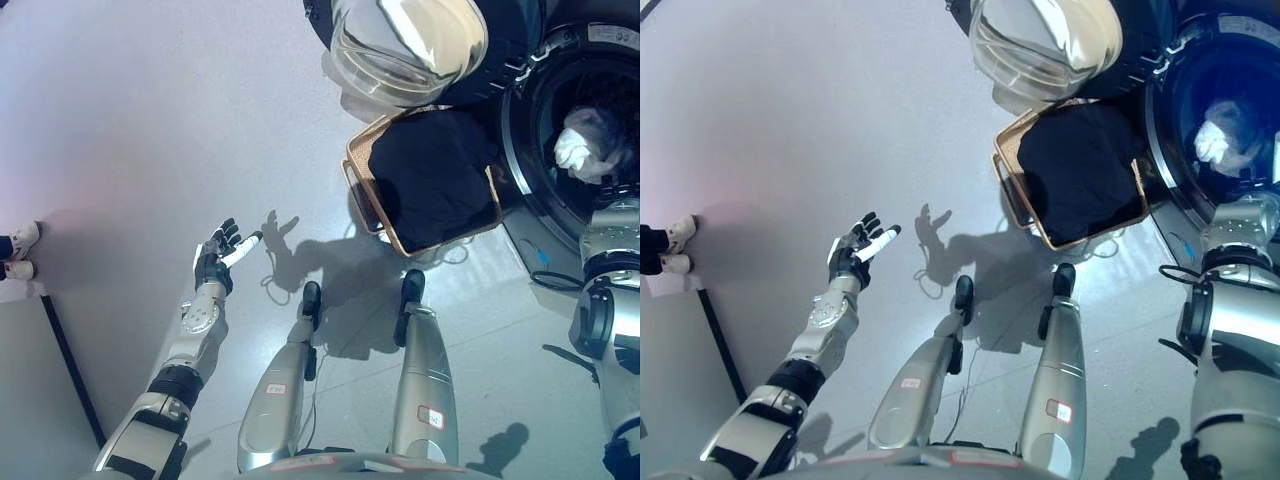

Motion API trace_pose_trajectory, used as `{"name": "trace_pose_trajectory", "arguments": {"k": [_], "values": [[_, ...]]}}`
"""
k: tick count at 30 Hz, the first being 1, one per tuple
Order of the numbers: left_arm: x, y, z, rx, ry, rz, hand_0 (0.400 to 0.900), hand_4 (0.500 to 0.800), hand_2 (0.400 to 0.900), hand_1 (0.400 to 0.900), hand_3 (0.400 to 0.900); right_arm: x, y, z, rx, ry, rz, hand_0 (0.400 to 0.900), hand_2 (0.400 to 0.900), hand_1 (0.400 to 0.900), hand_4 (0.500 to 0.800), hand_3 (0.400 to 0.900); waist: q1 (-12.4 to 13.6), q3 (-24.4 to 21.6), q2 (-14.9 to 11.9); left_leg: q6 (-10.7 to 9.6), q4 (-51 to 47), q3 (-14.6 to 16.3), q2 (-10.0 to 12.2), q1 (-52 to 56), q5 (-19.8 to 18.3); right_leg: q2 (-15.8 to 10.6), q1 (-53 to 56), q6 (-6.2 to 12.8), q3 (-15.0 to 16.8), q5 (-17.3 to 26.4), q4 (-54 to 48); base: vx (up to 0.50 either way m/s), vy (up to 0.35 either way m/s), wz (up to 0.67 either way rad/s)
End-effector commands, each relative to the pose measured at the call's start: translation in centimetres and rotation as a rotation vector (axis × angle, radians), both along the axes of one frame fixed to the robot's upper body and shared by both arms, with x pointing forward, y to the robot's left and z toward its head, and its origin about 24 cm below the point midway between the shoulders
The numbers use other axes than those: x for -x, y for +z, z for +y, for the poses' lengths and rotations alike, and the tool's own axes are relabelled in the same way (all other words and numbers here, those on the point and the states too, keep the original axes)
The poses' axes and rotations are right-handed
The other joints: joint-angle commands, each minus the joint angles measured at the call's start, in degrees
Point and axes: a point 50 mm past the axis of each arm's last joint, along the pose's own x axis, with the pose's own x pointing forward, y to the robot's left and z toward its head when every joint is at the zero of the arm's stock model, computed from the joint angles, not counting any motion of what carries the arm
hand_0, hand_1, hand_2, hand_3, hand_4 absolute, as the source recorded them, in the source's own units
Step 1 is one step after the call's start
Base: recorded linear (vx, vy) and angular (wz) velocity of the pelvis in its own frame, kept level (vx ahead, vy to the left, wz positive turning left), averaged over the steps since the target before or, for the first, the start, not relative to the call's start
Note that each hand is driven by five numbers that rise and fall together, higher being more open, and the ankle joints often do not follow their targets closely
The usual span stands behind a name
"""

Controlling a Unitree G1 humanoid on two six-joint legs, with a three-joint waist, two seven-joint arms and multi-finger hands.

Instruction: Put the clothes in the basket into the washing machine.

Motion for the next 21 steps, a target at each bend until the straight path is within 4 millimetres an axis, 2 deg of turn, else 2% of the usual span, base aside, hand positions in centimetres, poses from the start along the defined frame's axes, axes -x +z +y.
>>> {"name": "trace_pose_trajectory", "arguments": {"k": [1, 21], "values": [[1.03, -0.41, 1.25, 0.000, 0.073, -0.029, 0.900, 0.800, 0.900, 0.900, 0.900, 1.68, 3.37, -2.34, 0.191, -0.075, -0.008, 0.900, 0.900, 0.900, 0.800, 0.900, -0.85, -5.25, 2.47, -4.01, -2.12, -3.56, 6.61, 5.03, -1.87, -1.66, 2.02, 5.83, 2.14, 0.37, -0.36, 0.00, 0.018, 0.04], [0.82, -0.08, 1.30, -0.009, 0.068, -0.046, 0.900, 0.800, 0.900, 0.900, 0.900, 1.37, 3.08, -2.00, 0.228, -0.051, 0.034, 0.900, 0.900, 0.900, 0.800, 0.900, -1.35, -4.94, 2.17, -3.62, -2.11, -3.32, 6.18, 5.35, -1.93, -1.87, 2.66, 5.73, 2.43, 2.11, -1.97, 0.00, 0.006, 0.00]]}}
